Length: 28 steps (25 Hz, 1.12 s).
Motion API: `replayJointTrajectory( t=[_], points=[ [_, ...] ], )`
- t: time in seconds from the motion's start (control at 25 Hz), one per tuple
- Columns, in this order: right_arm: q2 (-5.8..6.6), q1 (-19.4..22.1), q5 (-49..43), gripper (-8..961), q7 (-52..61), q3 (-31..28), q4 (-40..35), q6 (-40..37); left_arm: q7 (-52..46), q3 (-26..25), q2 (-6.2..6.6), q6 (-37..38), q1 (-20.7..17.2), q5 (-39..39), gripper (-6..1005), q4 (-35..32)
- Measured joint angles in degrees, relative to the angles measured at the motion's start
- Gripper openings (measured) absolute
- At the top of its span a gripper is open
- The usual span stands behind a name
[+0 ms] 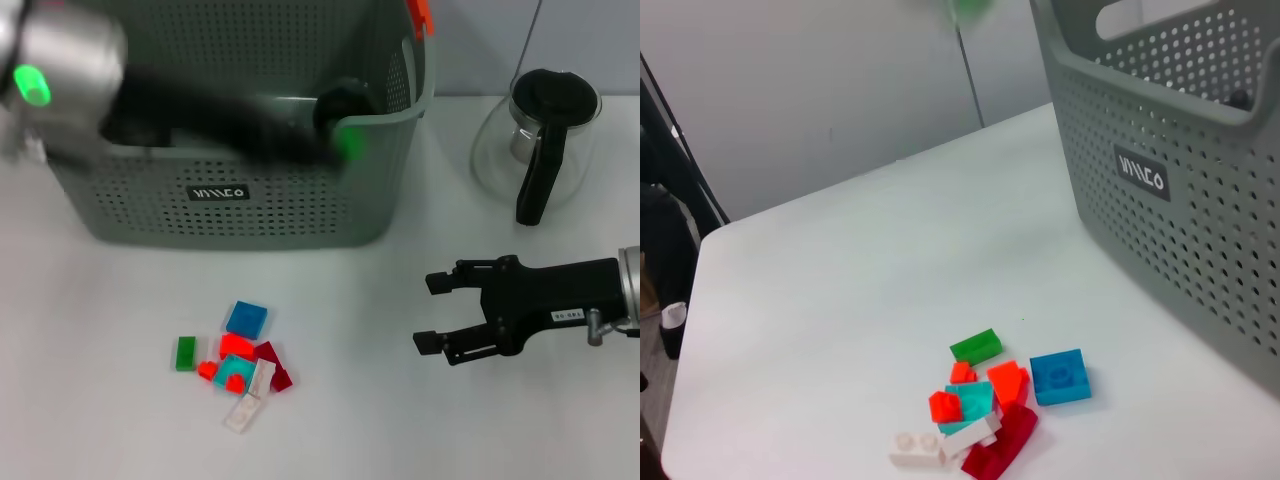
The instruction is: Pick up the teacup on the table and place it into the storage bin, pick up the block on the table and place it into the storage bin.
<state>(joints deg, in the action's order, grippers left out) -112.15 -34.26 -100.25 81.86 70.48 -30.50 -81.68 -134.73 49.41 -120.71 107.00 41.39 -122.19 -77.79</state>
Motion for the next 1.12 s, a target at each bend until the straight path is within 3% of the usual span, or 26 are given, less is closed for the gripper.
replayJointTrajectory(
  t=[0.16, 0.32, 0.52, 0.8, 0.92, 1.12],
  points=[
    [-0.17, -0.24, -0.22, 931, -0.01, 0.0, -0.1, -0.03, 0.28, -3.2, 4.3, -10.26, 3.15, -0.44, 152, 2.35],
    [-0.34, -0.43, -0.22, 931, -0.01, 0.06, -0.6, -0.02, 0.41, -3.27, 5.97, -22.15, 5.62, -5.69, 172, 6.96],
    [-0.46, -0.85, -0.22, 931, 0.41, 0.17, -0.97, -0.12, 0.25, -2.87, 6.09, -34.56, 8.13, -12.85, 205, 14.16],
    [-0.69, -1.16, -0.21, 930, 0.63, 0.08, -1.23, -0.16, -0.22, -2.79, 5.57, -42.27, 9.05, -17.39, 252, 21.75],
    [-0.71, -1.27, -0.2, 931, 0.71, 0.01, -1.24, -0.19, -0.22, -2.83, 5.18, -43.03, 8.47, -17.52, 272, 21.78],
    [-0.72, -1.77, -0.2, 930, 0.75, 0.11, -1.32, -0.29, -0.03, -2.99, 5.07, -40.02, 7.81, -16.93, 469, 19.11]
  ],
)
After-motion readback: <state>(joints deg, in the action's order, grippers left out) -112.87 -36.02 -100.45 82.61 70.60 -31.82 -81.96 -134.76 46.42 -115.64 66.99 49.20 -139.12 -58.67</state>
